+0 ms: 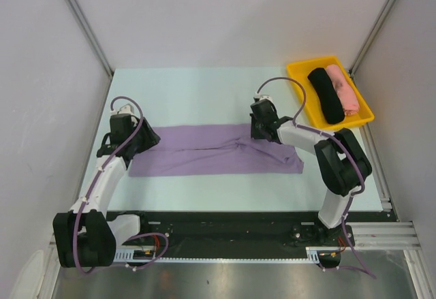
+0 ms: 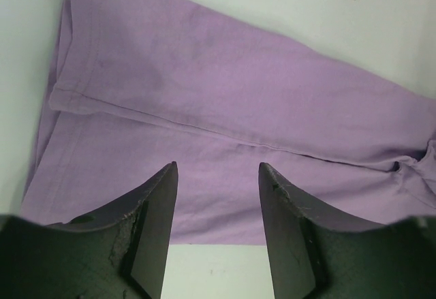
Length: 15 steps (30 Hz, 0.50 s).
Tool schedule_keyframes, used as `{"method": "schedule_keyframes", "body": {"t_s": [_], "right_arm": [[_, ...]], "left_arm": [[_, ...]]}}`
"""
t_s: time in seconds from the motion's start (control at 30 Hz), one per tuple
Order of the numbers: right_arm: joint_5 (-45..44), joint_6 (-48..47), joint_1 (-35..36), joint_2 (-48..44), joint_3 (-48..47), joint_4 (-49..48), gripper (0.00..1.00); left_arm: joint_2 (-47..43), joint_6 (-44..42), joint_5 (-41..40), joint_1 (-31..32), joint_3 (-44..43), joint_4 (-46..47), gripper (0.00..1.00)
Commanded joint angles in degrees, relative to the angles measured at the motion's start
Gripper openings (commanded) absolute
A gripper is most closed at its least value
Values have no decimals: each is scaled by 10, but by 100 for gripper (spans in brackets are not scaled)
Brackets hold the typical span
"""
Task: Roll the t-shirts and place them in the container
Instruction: Fold the T-shirt at the center of the board.
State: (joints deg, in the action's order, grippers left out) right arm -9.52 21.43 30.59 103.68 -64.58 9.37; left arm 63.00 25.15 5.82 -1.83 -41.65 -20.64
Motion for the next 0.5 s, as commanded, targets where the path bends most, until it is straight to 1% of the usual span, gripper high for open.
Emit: {"method": "schedule_keyframes", "body": {"t_s": [0.0, 0.13, 0.27, 0.47], "right_arm": [[-33, 27, 34, -52, -21, 44, 2], [-70, 49, 78, -74, -20, 71, 2], [-86, 80, 105, -80, -17, 95, 2], [-109, 101, 149, -85, -3, 113, 4]], "left_arm": [[-19, -13, 16, 3, 3, 21, 56], [-22, -14, 23, 4, 4, 22, 56], [-25, -15, 26, 4, 3, 23, 56], [-24, -14, 37, 5, 5, 25, 56]]}}
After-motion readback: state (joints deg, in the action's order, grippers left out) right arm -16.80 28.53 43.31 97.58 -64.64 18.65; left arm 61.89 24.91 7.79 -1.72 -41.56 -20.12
